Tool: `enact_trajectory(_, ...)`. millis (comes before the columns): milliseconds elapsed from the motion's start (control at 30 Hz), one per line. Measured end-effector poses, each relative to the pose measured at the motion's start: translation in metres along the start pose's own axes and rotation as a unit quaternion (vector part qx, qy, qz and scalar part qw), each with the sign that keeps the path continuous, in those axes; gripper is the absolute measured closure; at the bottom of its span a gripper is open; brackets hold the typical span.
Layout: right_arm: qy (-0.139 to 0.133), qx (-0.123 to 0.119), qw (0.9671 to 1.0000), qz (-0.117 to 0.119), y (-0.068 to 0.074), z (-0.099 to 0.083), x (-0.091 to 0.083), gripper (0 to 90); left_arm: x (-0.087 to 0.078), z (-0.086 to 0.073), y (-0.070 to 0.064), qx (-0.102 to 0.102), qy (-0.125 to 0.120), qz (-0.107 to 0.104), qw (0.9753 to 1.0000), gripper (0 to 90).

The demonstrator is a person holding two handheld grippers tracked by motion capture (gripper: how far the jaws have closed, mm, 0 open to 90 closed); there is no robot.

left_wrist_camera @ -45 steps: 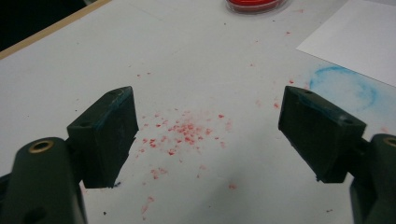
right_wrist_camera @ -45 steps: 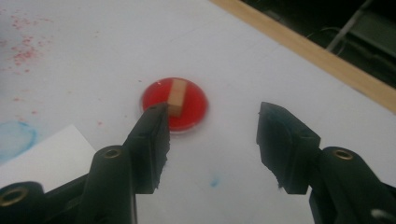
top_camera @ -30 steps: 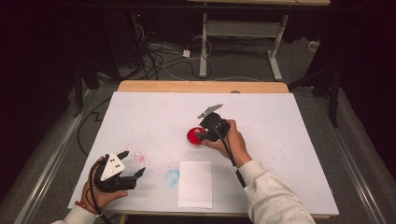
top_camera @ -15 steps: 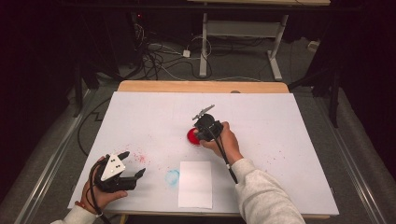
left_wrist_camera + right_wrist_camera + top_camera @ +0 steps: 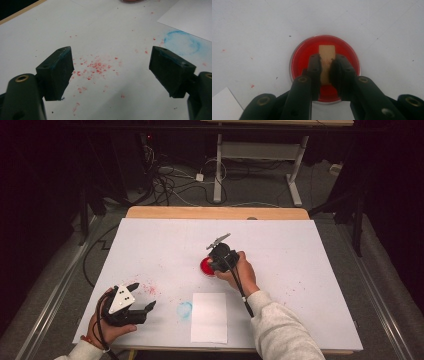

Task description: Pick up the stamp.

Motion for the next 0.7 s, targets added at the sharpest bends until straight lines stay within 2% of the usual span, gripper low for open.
enact_trajectory(67, -0.006, 0.006, 1.0, -0.003, -0.002, 0.0, -0.004, 76.5, 0.0, 0.0, 0.001, 0.001, 0.001, 0.001, 1.0, 18.8)
enact_trajectory(167, -0.021, 0.003, 0.9998, -0.001, -0.006, 0.001, -0.015, 76.5, 0.0, 0.0, 0.001, 0.0, 0.001, 0.001, 1.0, 18.8)
enact_trajectory(433, -0.065, -0.014, 0.9978, 0.004, -0.008, 0.01, -0.06, 76.4, 0.0, 0.0, 0.0, 0.002, 0.001, 0.0, 1.0, 18.8)
enact_trajectory(533, -0.077, -0.014, 0.997, -0.003, -0.007, 0.012, -0.074, 76.4, 0.0, 0.0, 0.0, 0.002, 0.0, -0.002, 1.0, 18.8)
enact_trajectory(700, -0.085, -0.019, 0.9962, -0.001, -0.007, 0.014, -0.085, 76.4, 0.0, 0.001, 0.0, 0.003, 0.0, -0.002, 1.0, 18.4)
Point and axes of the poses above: each handheld gripper's, and its own axes: x roughly forward along the jaws, z roughly out of its top, y roughly to its left, the point moved 1 cm from there along x, roughly forward along the jaws, and after that the axes turned 8 degrees about y, right-handed, at the moved point
